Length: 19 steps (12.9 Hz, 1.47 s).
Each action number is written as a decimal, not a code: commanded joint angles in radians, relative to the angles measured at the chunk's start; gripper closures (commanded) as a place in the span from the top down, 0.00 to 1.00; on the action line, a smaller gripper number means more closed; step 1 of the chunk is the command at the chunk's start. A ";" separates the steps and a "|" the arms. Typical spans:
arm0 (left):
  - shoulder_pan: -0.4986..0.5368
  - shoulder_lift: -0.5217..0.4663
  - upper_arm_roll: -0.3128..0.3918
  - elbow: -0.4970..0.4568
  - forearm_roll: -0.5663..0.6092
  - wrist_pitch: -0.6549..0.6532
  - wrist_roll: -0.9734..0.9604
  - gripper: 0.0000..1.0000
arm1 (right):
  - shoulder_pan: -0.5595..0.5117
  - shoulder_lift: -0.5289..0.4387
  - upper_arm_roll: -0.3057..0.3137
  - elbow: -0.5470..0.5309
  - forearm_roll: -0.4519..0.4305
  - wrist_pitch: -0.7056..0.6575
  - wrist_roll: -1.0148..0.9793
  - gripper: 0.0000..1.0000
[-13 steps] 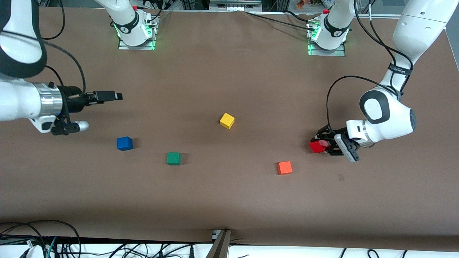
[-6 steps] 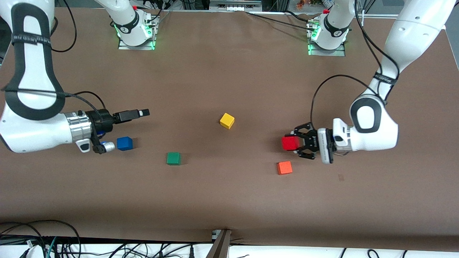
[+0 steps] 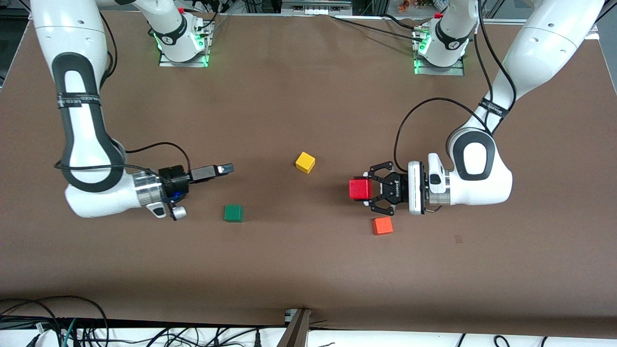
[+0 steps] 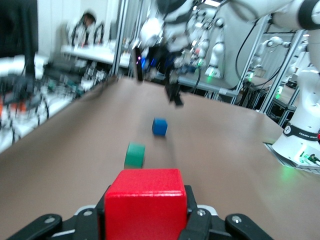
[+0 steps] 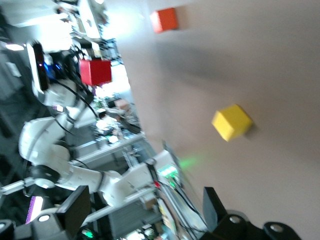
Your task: Pass red block to right arm, stack on blue
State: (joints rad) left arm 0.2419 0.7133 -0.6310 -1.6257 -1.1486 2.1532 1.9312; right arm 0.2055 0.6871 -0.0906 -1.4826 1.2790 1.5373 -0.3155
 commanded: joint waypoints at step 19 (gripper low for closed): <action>-0.312 0.077 0.005 0.058 -0.668 0.292 0.483 0.00 | 0.206 0.003 -0.001 -0.110 0.453 0.241 -0.232 1.00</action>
State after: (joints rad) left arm -0.0364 0.7535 -0.6352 -1.6357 -1.7789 2.4221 2.3850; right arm 0.3934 0.7026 -0.0885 -1.5743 1.6960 1.7534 -0.5200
